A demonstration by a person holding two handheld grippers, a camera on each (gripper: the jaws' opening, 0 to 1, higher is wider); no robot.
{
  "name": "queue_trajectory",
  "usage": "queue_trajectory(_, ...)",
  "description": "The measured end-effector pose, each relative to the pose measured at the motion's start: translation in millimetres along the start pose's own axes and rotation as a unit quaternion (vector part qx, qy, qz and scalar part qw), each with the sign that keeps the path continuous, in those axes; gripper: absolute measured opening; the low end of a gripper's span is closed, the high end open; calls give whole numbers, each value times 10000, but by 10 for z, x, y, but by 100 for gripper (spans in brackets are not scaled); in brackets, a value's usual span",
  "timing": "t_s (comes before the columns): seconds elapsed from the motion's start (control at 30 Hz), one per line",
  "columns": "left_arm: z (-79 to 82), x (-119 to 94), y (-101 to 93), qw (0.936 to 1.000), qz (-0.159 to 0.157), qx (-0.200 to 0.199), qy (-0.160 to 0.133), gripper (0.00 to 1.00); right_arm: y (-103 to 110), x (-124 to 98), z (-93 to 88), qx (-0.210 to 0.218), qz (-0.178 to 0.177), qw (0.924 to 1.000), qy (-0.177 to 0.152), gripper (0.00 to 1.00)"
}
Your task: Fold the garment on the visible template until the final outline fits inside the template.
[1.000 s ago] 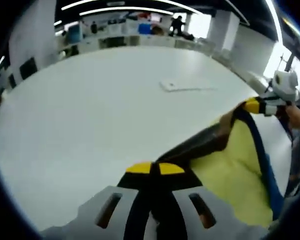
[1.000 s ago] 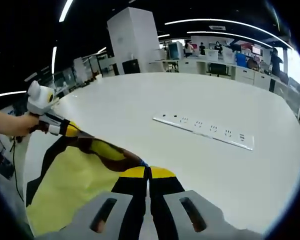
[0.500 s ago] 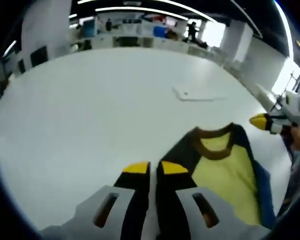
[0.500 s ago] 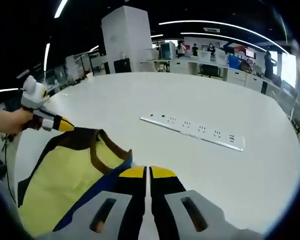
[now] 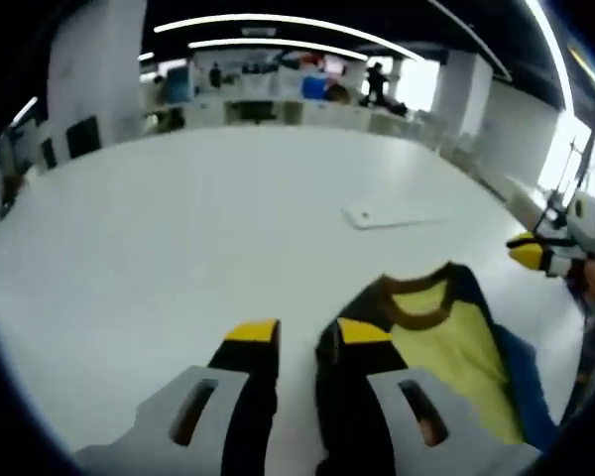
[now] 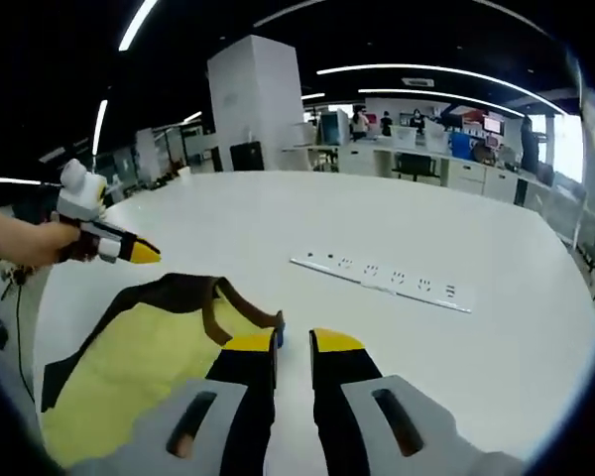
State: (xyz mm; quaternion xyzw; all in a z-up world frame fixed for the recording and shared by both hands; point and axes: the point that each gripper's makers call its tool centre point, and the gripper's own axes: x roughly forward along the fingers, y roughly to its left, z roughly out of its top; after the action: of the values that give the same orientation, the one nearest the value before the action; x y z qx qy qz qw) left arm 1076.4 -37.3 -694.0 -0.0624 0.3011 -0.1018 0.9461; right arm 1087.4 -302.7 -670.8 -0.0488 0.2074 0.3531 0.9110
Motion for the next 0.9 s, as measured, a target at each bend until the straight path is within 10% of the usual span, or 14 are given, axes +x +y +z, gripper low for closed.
queue_trajectory(0.3,9,-783,-440,9968,-413,248,-637,58,290,-536,48,-449,261,9975,-474,37)
queue_trajectory(0.9,96,-2239,-1305,9755,-1094,1026,-1609,78,953,-1834,131,-742,129,9928,-931,60)
